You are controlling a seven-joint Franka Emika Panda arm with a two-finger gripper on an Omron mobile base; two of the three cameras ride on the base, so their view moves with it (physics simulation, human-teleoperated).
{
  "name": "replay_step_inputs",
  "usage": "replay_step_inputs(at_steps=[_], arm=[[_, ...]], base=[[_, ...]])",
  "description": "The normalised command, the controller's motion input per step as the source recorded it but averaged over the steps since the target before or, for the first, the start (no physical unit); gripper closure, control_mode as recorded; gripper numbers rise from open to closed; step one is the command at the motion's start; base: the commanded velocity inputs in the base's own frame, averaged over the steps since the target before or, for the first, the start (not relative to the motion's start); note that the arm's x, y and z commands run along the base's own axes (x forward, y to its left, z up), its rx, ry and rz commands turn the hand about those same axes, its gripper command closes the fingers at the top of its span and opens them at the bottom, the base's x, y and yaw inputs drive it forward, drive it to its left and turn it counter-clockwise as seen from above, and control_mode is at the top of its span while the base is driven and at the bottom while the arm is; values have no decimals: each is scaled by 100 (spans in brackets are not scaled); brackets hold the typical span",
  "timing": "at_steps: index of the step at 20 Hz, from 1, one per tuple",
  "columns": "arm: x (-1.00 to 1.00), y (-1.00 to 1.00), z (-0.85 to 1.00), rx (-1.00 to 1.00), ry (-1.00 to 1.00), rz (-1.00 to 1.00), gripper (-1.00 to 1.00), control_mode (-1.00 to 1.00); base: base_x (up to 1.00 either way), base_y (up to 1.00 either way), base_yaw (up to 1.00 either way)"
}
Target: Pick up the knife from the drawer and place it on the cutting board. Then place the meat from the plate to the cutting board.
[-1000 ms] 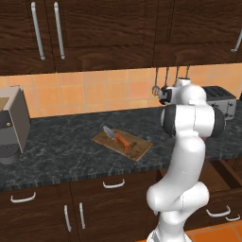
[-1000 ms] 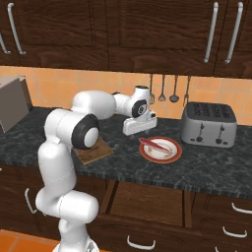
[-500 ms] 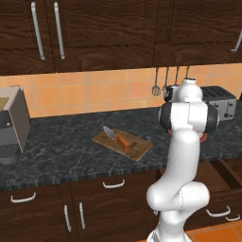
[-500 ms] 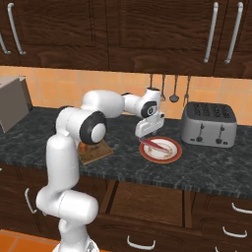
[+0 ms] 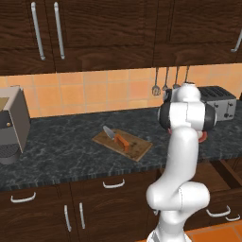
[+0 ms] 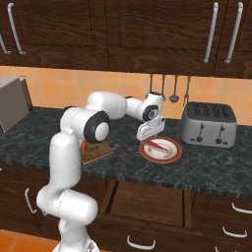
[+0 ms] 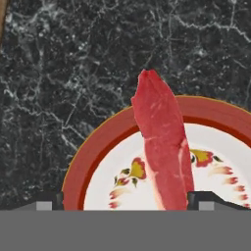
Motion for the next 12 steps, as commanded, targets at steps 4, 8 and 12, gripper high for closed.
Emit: replay_step_inputs(at_steps=[4, 8, 12], arm=[[20, 0, -18, 0, 0, 0, -100, -100], [29, 0, -15, 0, 0, 0, -100, -100], [33, -1, -16, 0, 0, 0, -100, -100]], base=[[0, 0, 0], [0, 0, 0], [0, 0, 0]])
